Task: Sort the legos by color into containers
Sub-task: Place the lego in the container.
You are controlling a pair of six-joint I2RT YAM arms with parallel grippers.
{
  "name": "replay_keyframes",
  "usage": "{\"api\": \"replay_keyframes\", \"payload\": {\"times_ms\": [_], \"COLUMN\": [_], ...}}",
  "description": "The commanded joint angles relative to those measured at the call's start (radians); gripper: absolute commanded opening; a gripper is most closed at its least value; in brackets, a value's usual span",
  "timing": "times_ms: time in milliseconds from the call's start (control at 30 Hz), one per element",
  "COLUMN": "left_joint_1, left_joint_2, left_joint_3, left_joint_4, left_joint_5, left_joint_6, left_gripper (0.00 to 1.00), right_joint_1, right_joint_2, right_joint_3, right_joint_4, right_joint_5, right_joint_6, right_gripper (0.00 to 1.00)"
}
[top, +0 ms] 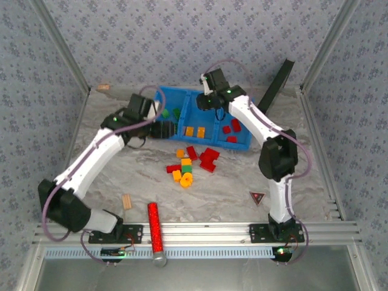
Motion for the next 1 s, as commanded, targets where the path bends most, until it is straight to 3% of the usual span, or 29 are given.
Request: {"api": "replay_keyframes", "payload": {"times_ms": [0,167,400,567,967], "left_joint_1": [-0.1,-0.27,-0.449,-0.49,-0.492], "left_joint_2": [-0.108,-0.193,-0.104,0.008,0.211], "left_joint_3": [-0.15,-0.327,-0.401,-0.397,-0.348], "left_joint_4": [-0.041,0.005,0.085,0.141,0.206], "left_joint_5": [-0.086,-0.124,-0.134,-0.12,-0.103], "left_joint_6": [-0.002,-0.155,-0.277,-0.296,-0.314], "left_gripper": [0.82,0.81,0.8,0.8,0.8], "right_joint_1": [0.019,0.035,0.05,0.052,0.063], "right_joint_2": [0.091,0.18,0.224,0.217,0.101], "right_joint_3": [0.093,0.128,0.095,0.063,-0.089], "right_joint_4": [-0.064,-0.071,-0.071,-0.071,-0.033], "right_joint_5": [-0.022,-0.03,-0.016,-0.016,0.008], "right_joint_6": [-0.048,-0.051,-0.057,-0.064,-0.086], "right_gripper": [0.3,0.31,0.36,0.4,0.53]}}
